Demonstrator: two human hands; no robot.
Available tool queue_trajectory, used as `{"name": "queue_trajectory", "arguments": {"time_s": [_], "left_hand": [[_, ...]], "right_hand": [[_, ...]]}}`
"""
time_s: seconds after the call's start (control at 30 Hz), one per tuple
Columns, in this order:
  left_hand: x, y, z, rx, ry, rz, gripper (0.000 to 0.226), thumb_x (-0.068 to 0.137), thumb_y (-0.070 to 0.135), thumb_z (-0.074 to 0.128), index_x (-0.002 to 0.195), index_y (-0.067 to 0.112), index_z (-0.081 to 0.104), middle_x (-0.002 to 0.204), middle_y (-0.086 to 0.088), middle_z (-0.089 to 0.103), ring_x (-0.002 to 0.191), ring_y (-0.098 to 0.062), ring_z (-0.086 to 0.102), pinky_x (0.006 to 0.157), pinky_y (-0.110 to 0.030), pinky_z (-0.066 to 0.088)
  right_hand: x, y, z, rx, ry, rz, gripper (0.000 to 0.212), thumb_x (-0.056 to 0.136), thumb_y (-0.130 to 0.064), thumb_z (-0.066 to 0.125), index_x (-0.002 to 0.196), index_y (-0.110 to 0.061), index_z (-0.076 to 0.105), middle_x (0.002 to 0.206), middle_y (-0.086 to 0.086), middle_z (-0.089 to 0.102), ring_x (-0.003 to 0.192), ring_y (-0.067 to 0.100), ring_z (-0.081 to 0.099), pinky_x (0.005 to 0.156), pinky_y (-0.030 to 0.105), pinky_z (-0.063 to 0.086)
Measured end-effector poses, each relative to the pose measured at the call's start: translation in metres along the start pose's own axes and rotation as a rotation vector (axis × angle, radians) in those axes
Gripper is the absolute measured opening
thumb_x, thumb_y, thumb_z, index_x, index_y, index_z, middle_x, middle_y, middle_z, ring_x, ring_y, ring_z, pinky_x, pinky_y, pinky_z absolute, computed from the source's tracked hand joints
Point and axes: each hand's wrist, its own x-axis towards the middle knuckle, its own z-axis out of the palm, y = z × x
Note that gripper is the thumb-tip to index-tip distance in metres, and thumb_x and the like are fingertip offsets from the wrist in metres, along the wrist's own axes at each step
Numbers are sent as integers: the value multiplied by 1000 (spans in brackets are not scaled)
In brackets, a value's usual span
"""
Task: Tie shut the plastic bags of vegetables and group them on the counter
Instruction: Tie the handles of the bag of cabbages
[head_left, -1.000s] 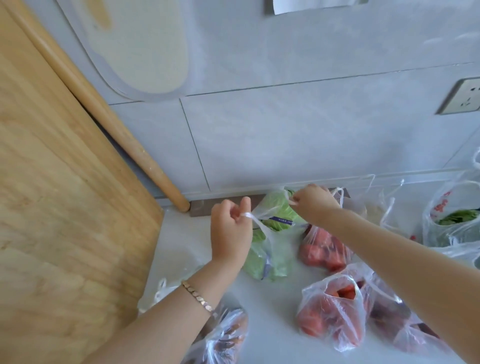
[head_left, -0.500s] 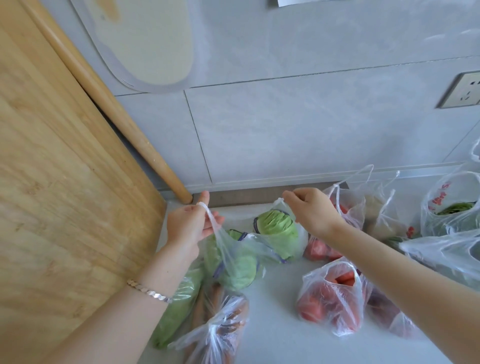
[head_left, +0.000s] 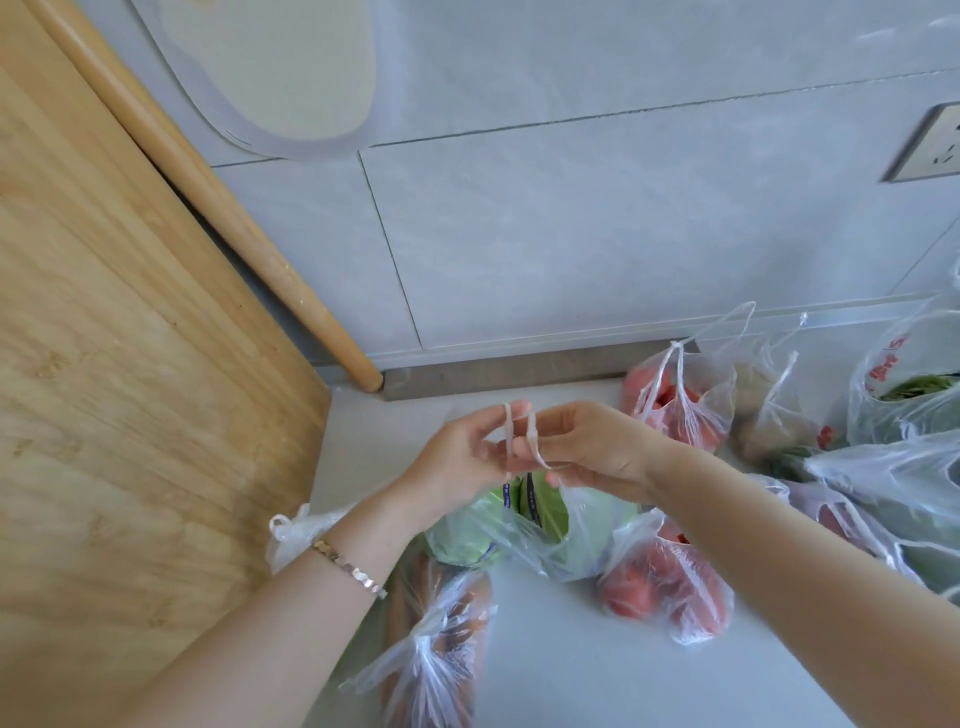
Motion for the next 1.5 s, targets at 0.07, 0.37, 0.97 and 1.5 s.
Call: {"name": "queue_trajectory", "arguments": {"time_s": [0.07, 0.37, 0.97, 1.5], "left_hand": [[5, -1, 5, 69, -29, 38, 68, 77, -16, 59, 120, 35, 43, 106, 6, 61, 84, 1, 61, 77, -16, 51], [19, -11, -10, 317, -66, 53, 17, 80, 12, 69, 67, 22, 67, 68, 0, 59, 64, -6, 51, 65, -20, 41], [31, -13, -18, 808, -204, 47, 44, 91, 40, 51, 67, 5, 63, 48, 0, 38, 45, -15, 34, 49, -26, 26], [16, -101, -24, 1147, -300, 619, 26, 63, 7, 44, 41, 15, 33, 41, 4, 20, 43, -12, 21, 36, -22, 32]], "right_hand": [[6, 0, 4, -37, -12, 1, 22, 84, -9, 64, 104, 0, 65, 86, 9, 62, 70, 10, 55, 55, 11, 46], [24, 6, -3, -329, 224, 73, 30, 74, -25, 71, 50, -17, 53, 50, -4, 36, 47, 11, 28, 47, 20, 24], [65, 60, -29, 209, 467, 107, 27, 77, -12, 70, 60, -11, 49, 44, 0, 45, 48, 15, 44, 50, 23, 34], [137, 68, -33, -598, 389, 168, 44, 83, -25, 64, 51, -17, 36, 52, -2, 40, 49, 12, 38, 49, 24, 31]]}}
